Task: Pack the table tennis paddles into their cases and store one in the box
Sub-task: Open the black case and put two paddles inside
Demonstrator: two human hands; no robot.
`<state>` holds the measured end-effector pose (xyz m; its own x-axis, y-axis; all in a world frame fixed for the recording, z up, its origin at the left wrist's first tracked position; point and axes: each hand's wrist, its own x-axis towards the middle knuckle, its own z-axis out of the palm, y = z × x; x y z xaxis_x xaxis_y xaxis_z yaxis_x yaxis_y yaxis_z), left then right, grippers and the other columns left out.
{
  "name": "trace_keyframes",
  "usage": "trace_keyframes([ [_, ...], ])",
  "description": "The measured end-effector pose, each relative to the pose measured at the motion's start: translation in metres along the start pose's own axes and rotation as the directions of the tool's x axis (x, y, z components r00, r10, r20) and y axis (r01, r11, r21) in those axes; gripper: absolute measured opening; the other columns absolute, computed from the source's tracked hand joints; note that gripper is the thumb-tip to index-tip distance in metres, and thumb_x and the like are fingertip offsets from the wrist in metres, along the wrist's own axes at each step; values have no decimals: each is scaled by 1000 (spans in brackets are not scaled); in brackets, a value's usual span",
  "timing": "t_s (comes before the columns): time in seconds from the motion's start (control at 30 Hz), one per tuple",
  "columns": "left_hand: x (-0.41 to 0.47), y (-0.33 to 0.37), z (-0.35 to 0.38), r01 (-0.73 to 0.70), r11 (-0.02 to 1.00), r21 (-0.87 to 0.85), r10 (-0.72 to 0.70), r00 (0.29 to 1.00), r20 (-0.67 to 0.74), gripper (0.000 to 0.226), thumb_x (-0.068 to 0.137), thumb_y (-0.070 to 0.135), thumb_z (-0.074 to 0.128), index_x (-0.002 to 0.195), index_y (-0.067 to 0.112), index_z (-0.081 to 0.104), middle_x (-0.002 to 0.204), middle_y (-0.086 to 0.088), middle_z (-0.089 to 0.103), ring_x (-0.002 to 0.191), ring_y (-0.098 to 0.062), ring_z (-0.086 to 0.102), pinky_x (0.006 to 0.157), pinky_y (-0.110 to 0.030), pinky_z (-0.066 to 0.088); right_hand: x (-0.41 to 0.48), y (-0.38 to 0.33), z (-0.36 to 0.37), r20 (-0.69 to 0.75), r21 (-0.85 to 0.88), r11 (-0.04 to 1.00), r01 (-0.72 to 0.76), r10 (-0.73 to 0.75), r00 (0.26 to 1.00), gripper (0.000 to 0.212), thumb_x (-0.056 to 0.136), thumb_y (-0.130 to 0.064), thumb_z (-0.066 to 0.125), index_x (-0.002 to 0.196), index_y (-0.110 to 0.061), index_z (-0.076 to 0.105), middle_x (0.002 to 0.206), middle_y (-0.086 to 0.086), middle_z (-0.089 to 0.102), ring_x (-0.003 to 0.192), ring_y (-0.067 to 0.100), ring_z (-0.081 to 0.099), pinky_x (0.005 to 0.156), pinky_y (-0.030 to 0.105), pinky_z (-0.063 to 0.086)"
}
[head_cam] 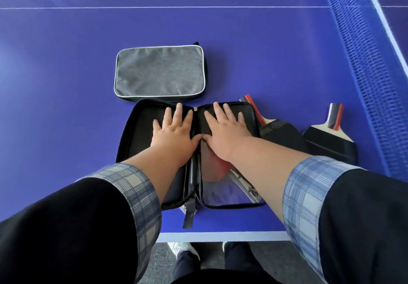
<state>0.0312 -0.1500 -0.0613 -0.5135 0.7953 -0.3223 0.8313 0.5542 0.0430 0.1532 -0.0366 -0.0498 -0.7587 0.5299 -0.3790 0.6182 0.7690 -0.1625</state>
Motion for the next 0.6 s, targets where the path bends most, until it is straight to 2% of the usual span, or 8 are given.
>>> trace_keyframes([
  [0.13,-13,2,-5,40,999,-1,-40,999,-7,83,91,70,27,157,29,0,167,-4,-6,152,-29,-4,118,-57,7,-24,21,-4,-139,142,988,-54,74,988,65,99,-48,42,157,-28,20,167,3,10,154,24,3,121,56,4],
  [0.23,-26,23,-10,-38,999,-32,37,999,-32,82,91,67,31,158,26,6,167,-6,0,152,-29,-2,120,-53,3,-62,65,-2,-179,291,918,-269,328,927,60,98,-43,49,153,-25,31,164,4,22,152,26,13,120,55,13],
  [0.3,-33,56,-15,-127,990,-58,126,992,-14,81,91,65,36,158,27,9,167,-6,2,152,-28,-2,121,-50,2,-93,106,-1,-200,391,810,-438,539,818,59,95,-40,54,149,-23,38,161,7,29,150,27,21,119,53,21],
  [0.37,-37,91,-20,-234,970,-63,235,972,-1,77,93,60,38,157,26,12,167,-5,5,152,-27,-1,121,-48,3,-121,147,-1,-247,511,663,-547,723,645,58,90,-38,61,143,-20,47,153,9,42,143,27,33,115,49,30],
  [0.4,-37,109,-21,-297,953,-66,298,954,15,74,95,57,39,157,26,15,167,-5,7,152,-27,1,121,-47,4,-132,166,-1,-220,581,564,-586,803,554,60,87,-39,64,141,-19,48,148,8,46,139,28,38,112,48,33],
  [0.47,-36,141,-21,-417,907,-65,421,905,60,70,96,53,43,156,28,19,166,-4,11,152,-26,5,121,-45,7,-148,197,0,-11,706,300,-641,910,415,75,83,-44,68,147,-19,39,149,9,44,137,31,41,110,49,37],
  [0.53,-32,173,-18,-507,861,-48,509,853,117,68,98,51,43,157,29,18,166,-2,11,152,-25,6,122,-43,6,-152,217,0,229,732,70,-678,911,342,94,77,-50,71,154,-21,25,153,8,40,136,35,44,108,51,41],
  [0.6,-26,205,-14,-581,813,-27,577,800,163,66,99,47,41,157,28,16,166,-2,11,152,-24,6,122,-42,5,-149,231,0,314,728,2,-686,888,336,101,73,-52,73,155,-23,21,153,6,41,133,35,47,103,49,45],
])
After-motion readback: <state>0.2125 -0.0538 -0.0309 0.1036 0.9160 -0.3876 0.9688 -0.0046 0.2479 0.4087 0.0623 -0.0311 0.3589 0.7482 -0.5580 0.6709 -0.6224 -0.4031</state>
